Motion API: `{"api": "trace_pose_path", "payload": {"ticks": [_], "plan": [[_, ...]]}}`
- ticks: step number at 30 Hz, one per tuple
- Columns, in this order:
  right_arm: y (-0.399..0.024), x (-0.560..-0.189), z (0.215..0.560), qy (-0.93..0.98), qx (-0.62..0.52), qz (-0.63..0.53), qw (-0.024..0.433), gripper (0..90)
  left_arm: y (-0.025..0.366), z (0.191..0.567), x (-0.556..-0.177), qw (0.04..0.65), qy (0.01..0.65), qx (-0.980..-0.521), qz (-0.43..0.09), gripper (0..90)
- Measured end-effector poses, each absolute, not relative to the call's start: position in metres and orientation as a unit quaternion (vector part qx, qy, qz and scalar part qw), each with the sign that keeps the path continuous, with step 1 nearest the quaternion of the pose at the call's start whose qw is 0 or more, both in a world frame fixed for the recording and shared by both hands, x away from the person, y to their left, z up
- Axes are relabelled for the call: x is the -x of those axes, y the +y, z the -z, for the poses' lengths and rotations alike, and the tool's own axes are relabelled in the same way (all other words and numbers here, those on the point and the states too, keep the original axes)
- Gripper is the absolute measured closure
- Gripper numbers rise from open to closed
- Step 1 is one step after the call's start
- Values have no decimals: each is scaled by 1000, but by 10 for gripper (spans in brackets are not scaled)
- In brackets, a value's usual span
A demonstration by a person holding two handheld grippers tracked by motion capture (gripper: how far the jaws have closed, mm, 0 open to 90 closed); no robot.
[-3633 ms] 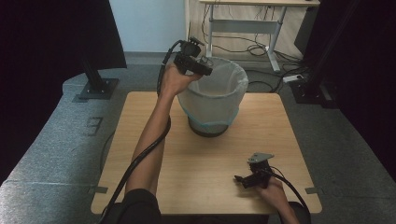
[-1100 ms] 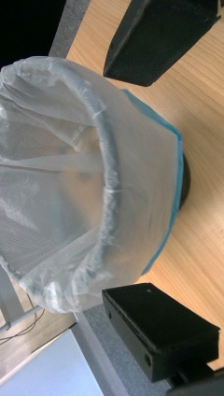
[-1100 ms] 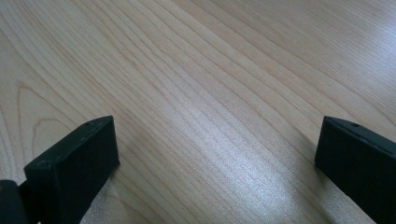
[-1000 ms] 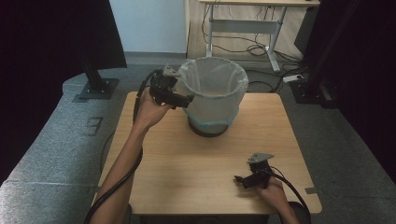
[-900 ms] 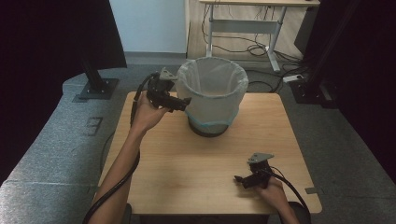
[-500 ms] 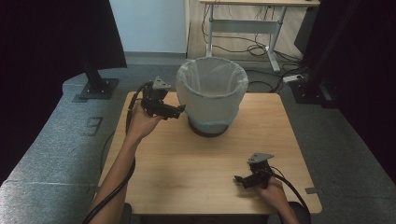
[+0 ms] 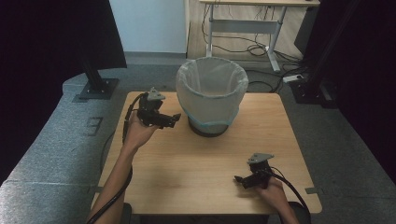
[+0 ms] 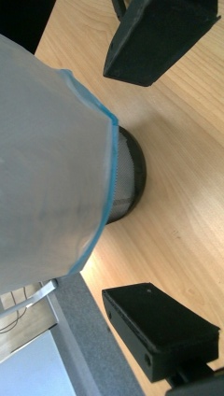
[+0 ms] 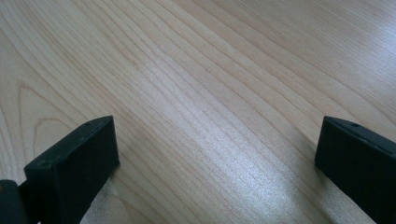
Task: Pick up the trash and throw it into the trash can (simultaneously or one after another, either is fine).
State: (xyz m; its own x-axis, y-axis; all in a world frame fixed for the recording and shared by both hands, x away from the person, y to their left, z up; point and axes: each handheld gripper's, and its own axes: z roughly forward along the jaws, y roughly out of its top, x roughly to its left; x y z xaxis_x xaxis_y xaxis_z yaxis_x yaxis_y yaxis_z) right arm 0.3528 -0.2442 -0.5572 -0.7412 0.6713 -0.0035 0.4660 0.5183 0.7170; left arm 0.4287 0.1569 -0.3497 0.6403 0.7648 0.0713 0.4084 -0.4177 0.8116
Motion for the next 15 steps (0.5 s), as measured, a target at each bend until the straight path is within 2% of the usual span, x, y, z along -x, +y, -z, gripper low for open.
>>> {"api": "trace_pose_path", "payload": {"ticks": [15], "plan": [[-244, -352, 557, 859, -333, -362, 141, 0, 166, 396, -420, 406, 369, -809, -211, 0]]}}
